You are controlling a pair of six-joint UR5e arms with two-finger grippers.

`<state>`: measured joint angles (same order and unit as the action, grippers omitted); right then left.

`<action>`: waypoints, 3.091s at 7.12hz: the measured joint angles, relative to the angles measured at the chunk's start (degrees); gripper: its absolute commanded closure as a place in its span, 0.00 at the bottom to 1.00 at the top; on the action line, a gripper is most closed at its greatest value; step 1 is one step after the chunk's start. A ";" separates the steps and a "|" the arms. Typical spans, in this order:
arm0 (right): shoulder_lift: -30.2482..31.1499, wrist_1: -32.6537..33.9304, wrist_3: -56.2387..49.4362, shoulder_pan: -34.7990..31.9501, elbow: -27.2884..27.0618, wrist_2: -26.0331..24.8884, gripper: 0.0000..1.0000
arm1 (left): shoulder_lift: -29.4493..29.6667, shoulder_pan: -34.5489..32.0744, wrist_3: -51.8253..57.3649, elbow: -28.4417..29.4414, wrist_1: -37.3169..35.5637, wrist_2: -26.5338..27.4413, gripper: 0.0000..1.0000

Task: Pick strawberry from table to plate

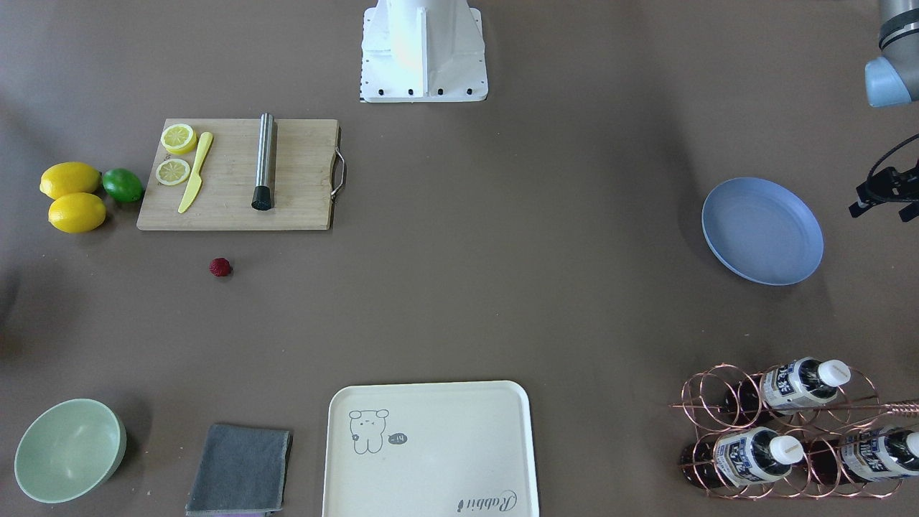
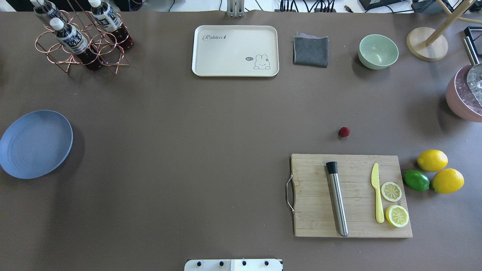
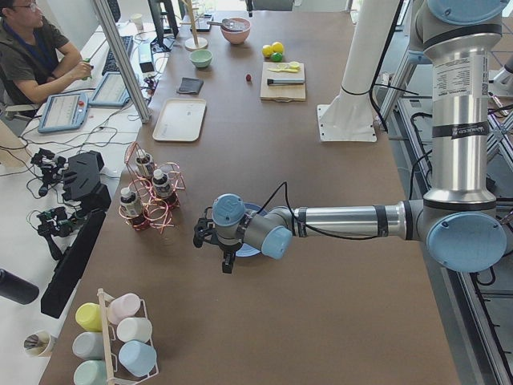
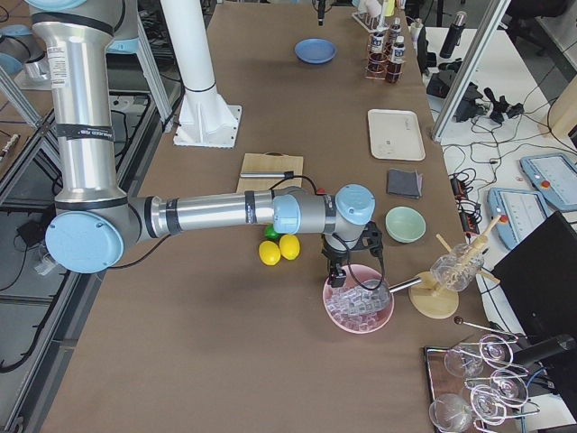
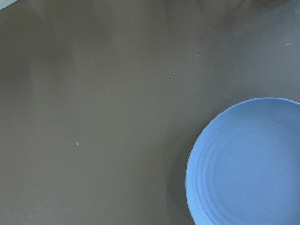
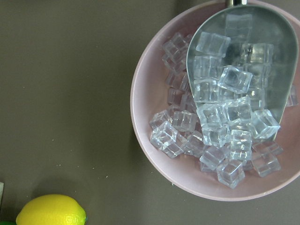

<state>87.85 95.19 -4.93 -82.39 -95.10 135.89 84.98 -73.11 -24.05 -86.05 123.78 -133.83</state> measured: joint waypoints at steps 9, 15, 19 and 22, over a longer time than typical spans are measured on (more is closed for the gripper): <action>0.24 0.09 0.00 0.65 0.22 0.08 0.00 | 3.62 8.62 -8.04 6.91 8.58 3.92 0.71; -0.95 0.09 0.47 0.85 -0.36 0.18 0.00 | 3.68 8.56 -11.76 6.16 10.17 1.31 1.00; -4.99 0.00 12.66 5.18 -3.54 1.19 0.00 | 8.96 8.80 -26.25 -2.75 10.21 -7.51 1.00; -7.85 -0.01 20.87 10.48 -6.22 2.69 0.00 | 18.52 22.81 -47.06 -7.81 10.17 2.40 1.00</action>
<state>80.00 95.17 15.95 -71.91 -101.32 138.58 103.51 -50.30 -71.11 -93.85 133.94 -131.43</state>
